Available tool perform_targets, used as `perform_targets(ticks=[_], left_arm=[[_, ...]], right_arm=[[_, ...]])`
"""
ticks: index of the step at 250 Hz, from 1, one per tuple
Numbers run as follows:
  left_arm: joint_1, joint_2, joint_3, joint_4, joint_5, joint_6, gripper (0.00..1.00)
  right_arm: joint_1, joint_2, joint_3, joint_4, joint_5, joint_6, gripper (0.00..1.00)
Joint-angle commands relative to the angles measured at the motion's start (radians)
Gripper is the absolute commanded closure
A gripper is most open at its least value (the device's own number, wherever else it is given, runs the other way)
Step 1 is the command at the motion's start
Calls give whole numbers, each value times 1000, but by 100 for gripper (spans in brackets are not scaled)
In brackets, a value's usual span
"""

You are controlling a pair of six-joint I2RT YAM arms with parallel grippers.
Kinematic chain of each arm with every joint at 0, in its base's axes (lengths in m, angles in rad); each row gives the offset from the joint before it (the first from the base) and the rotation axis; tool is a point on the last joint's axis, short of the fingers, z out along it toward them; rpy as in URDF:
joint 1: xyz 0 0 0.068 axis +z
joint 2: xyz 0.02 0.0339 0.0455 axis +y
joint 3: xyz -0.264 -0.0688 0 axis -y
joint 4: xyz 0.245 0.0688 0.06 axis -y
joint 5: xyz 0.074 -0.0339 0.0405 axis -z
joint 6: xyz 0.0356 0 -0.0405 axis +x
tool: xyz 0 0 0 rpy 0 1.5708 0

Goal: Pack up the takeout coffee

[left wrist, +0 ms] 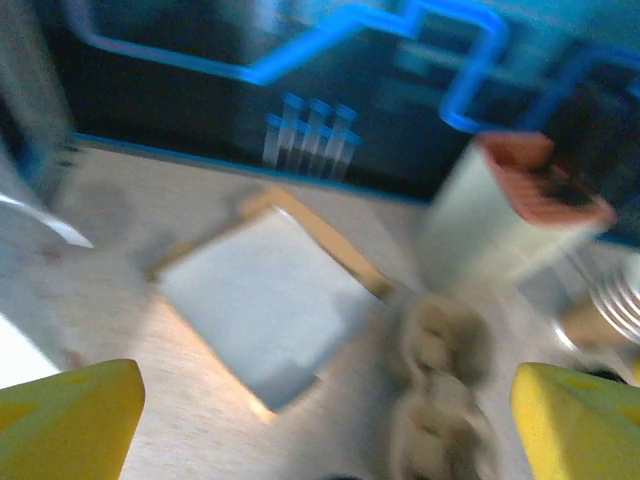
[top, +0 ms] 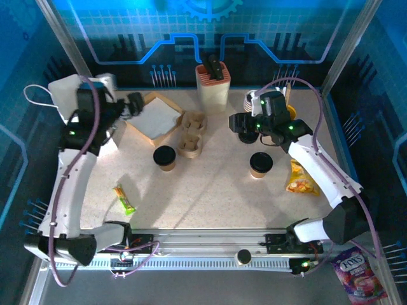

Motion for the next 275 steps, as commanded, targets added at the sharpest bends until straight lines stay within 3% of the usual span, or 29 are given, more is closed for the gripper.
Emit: perform_targets(ticks=[1,51,93,158,275], left_arm=[[133,86,87,-123,-28,31,7],[298,305,291,-176,14,15,11],[348,515,481,-230,40,11,20],[358,759,767,-399,-12,56,36],[359,905,900,-486,13,73,56]], right_arm=[[10,25,-39,41,-37,22,12],[9,18,-90,68,-62,16,13],[7,35,-105,76,-89,15,12],[-6,54,-131,92,-91,2,12],[-15,74,-137,68,-126,12,12]])
